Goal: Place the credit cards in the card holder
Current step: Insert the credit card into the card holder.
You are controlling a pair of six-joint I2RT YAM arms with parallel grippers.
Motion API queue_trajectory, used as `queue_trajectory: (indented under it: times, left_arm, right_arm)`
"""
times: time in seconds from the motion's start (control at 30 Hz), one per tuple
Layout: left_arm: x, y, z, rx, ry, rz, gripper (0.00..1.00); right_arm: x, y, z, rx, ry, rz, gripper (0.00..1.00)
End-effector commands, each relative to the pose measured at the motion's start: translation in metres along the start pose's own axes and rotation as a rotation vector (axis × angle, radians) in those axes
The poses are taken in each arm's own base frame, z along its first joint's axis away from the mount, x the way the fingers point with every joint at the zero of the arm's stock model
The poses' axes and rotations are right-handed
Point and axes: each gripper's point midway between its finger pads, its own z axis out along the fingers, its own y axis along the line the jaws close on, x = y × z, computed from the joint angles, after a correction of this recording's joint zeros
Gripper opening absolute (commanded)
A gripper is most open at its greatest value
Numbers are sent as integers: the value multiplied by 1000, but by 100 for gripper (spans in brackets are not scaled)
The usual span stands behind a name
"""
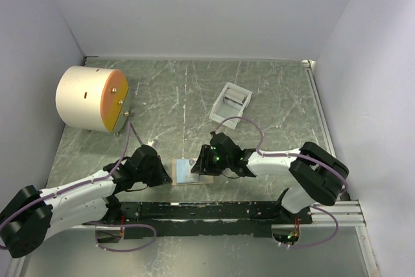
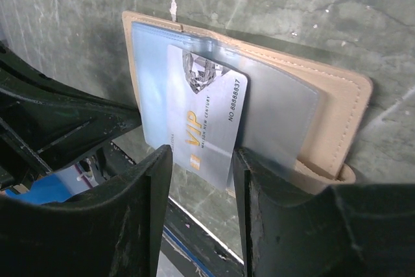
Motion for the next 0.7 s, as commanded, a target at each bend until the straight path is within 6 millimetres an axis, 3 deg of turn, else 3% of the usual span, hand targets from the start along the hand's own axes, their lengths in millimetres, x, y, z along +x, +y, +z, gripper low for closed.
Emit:
queue_trajectory:
  times: [0.0,0.17,0.67]
  left_arm:
    - [0,-4,0,12,5,9,8]
    - [0,-5,0,12,8,12,8]
    - [0,-3,2,4,11,13,8]
  right_arm:
    - [-1,11,5,-28,5,-40,42]
    - [0,11,7,-22,12,-56,40]
    - [-11,12,7,27,-21,-87,51]
